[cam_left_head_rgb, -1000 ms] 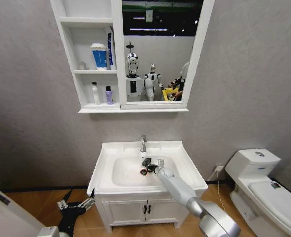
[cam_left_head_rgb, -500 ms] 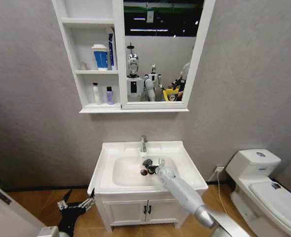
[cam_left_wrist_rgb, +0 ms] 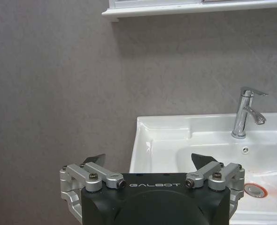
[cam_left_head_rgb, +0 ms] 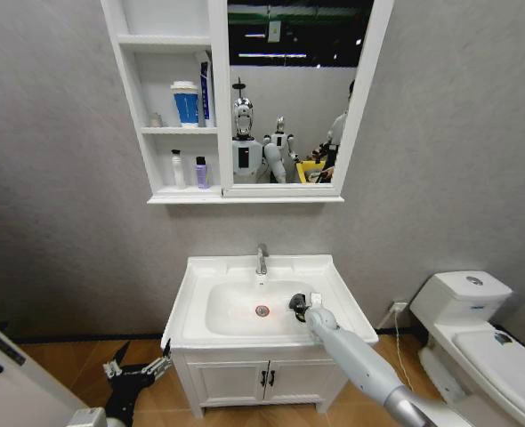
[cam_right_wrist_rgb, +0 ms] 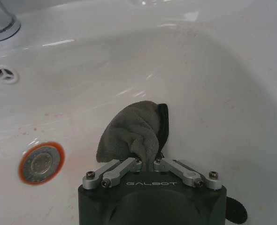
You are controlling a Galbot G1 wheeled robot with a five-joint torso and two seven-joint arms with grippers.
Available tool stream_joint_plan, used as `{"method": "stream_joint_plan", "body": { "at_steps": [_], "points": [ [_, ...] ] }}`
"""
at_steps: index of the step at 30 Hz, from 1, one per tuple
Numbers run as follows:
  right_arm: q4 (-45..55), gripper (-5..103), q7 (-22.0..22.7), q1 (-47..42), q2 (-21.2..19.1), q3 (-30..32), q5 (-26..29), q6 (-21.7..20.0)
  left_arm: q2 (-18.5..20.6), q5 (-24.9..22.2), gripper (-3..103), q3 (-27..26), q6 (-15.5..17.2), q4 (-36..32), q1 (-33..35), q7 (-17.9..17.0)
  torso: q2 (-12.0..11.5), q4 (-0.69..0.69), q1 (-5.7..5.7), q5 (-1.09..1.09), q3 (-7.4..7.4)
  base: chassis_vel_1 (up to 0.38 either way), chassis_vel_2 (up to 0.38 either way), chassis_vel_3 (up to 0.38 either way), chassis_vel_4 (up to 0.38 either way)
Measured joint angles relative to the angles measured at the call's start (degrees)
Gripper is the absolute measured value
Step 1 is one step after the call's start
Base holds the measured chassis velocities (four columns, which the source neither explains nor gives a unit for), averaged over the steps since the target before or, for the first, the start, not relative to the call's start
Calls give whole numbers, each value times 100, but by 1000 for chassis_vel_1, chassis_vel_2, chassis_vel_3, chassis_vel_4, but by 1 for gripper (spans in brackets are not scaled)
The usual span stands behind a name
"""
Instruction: Move facial cleanser and shampoo from washbasin to cabinet, then wipe washbasin with towel.
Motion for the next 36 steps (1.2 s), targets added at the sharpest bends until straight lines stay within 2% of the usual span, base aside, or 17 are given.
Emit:
{"method": "stream_joint_plan", "body": {
  "at_steps": [5, 8, 13, 14, 15, 17, 18, 20, 24, 30, 33, 34, 36],
  "points": [
    [-270, 5, 18, 173, 290, -193, 302, -21, 0, 0, 100, -1, 0, 0, 0, 0, 0, 2, 1, -2, 0, 0, 0, 0, 0],
    [-619, 5, -49, 405, 667, -289, 720, -44, 0, 0, 100, 0, 0, 0, 0, 0, -1, 2, 0, -1, 0, 0, 0, 0, 0],
    [-936, 5, -156, 557, 887, -250, 879, -14, 0, 0, 100, 0, 0, 0, 0, 0, -1, 4, 0, 0, 0, 0, 0, 0, 0],
    [-1034, 5, -177, 568, 899, -223, 644, 68, 0, 0, 100, 0, 0, 0, 0, 0, -1, 4, 1, 1, 0, 0, 0, 0, 0],
    [-1034, 5, -177, 568, 899, -223, 644, 68, 0, 0, 100, 0, 0, 0, 0, 0, -1, 4, 1, 1, 0, 0, 0, 0, 0],
    [-1092, 5, -194, 546, 766, -161, 72, 178, 0, 0, 100, 0, 0, 0, 0, 0, -1, 4, 0, 1, 0, 0, 0, 0, 0],
    [-1092, 5, -194, 546, 766, -161, 72, 178, 0, 0, 100, 0, 0, 0, 0, 0, -1, 4, 0, 1, 0, 0, 0, 0, 0],
    [-992, 5, -182, 462, 522, -151, -376, 296, 0, 0, 100, 0, 0, 0, 0, 0, 0, 4, 0, 1, -1, 0, 0, 0, 0],
    [-935, 5, -338, 422, 288, -156, -383, 314, 0, 0, 100, 0, 0, 0, 0, 0, 1, 4, -1, -1, -3, 0, 0, 0, 0],
    [-1383, 5, -737, 531, 630, -72, -554, 411, 0, 0, 100, 0, 0, 0, 0, 0, 2, -1, -1, -4, -2, 0, 0, 0, 0],
    [-2037, 5, -1208, 780, 984, -38, -776, 569, 0, 0, 100, 0, 0, 0, 0, 0, 2, 2, -1, -2, -2, 0, 0, 0, 0],
    [-2037, 5, -1208, 780, 984, -38, -776, 569, 0, 0, 100, 0, 0, 0, 0, 0, 2, 2, -1, -2, -2, 0, 0, 0, 0],
    [-2589, 5, -1666, 1045, 1182, -37, -878, 709, 0, 0, 100, 0, 0, 0, 0, 0, 1, 2, -2, -1, -2, 0, 0, 0, 0]
  ]
}}
